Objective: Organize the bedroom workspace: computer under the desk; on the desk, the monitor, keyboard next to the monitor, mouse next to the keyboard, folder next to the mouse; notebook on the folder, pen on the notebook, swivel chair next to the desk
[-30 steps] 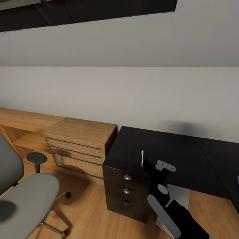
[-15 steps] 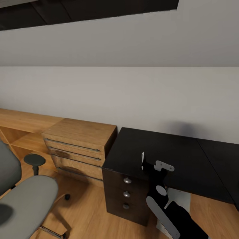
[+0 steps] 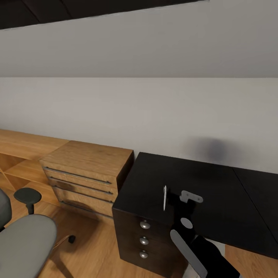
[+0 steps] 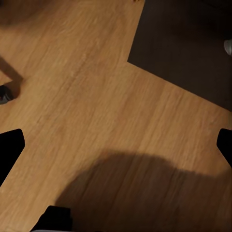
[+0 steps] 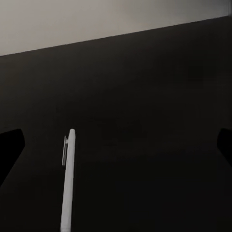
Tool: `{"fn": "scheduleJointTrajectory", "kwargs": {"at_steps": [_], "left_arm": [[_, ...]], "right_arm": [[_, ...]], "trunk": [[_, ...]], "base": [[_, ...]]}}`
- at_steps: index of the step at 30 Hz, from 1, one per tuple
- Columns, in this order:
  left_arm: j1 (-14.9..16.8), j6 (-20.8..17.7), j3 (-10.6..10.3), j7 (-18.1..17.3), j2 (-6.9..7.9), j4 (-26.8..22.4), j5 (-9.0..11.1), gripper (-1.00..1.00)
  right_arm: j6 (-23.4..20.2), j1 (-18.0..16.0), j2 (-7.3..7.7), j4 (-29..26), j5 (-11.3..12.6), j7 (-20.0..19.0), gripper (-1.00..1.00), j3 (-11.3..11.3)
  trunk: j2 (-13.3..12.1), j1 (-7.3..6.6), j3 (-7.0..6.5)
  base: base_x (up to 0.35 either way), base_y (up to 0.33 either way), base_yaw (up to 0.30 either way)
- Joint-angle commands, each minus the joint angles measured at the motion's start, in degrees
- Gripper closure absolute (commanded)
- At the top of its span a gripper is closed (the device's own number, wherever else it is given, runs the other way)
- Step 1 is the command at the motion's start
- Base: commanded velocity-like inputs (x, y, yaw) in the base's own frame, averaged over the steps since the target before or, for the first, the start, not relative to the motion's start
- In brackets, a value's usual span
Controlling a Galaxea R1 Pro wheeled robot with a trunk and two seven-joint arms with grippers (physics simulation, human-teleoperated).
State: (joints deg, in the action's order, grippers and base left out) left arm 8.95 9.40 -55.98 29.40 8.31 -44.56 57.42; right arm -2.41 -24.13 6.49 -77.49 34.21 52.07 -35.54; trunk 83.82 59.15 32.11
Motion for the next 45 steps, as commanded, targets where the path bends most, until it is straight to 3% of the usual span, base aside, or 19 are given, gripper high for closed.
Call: {"fn": "scheduleJointTrajectory", "kwargs": {"at_steps": [1, 8, 11, 13, 16, 18, 24, 28, 34, 45], "left_arm": [[0.1, 0.45, -0.44, 0.33, 0.06, -0.09, 0.6, -1.0], [0.1, 0.45, -0.52, 0.31, 0.04, -0.08, 0.52, -1.0], [0.1, 0.45, -0.53, 0.31, 0.04, -0.08, 0.54, -1.0], [0.1, 0.45, -0.57, 0.25, 0.02, -0.08, 0.56, -1.0], [0.1, 0.45, -0.6, 0.23, -0.01, -0.08, 0.6, -1.0], [0.1, 0.43, -0.62, 0.2, -0.02, -0.08, 0.73, -1.0], [0.1, 0.43, -0.62, 0.13, -0.04, -0.08, 0.68, -1.0], [0.1, 0.44, -0.62, 0.13, -0.05, -0.08, 0.54, -1.0], [0.1, 0.45, -0.63, 0.14, -0.05, -0.08, 0.51, -1.0], [0.1, 0.55, -0.74, 0.22, -0.05, -0.17, 0.42, -1.0]], "right_arm": [[-0.3, -0.13, -0.26, 1.03, 0.19, 0.33, -1.0, -0.15], [-0.79, -1.2, -4.84, 12.55, -0.74, -1.5, -1.0, -0.14], [-1.21, -1.78, -5.7, 14.55, -2.11, -2.3, -1.0, -0.14], [-3.27, -2.14, -7.27, 15.94, -5.24, -2.78, -1.0, -0.14], [-6.25, -2.2, -8.37, 16.24, -7.88, -2.83, -1.0, -0.14], [-10.61, -2.23, -9.28, 16.51, -10.47, -2.84, -1.0, -0.14], [-16.72, -2.9, -10.13, 17.99, -11.81, -2.92, -1.0, -0.14], [-18.32, -3.32, -10.73, 18.64, -11.85, -2.97, -1.0, -0.14], [-18.83, -3.53, -11.89, 20.2, -11.6, -4.67, -1.0, -0.02], [-17.86, -3.55, -11.97, 21.18, -11.65, -5.25, -1.0, 0.58]], "trunk": [[0.04, 0.0, 0.06], [0.04, 0.0, 0.06], [0.04, 0.0, 0.06], [0.04, 0.0, 0.06], [0.04, 0.0, 0.06], [0.04, 0.0, 0.06], [0.04, 0.0, 0.06], [0.04, 0.0, 0.06], [0.04, 0.0, 0.06], [0.04, 0.0, 0.06]], "base": [[0.029, -0.013, 0.0], [0.007, -0.003, 0.0], [0.0, 0.0, 0.0], [0.0, 0.0, 0.0], [0.0, 0.0, 0.0], [0.0, 0.0, 0.0], [0.0, 0.0, 0.0], [0.0, 0.0, 0.0], [0.003, 0.0, 0.0], [0.173, 0.0, 0.0]]}}
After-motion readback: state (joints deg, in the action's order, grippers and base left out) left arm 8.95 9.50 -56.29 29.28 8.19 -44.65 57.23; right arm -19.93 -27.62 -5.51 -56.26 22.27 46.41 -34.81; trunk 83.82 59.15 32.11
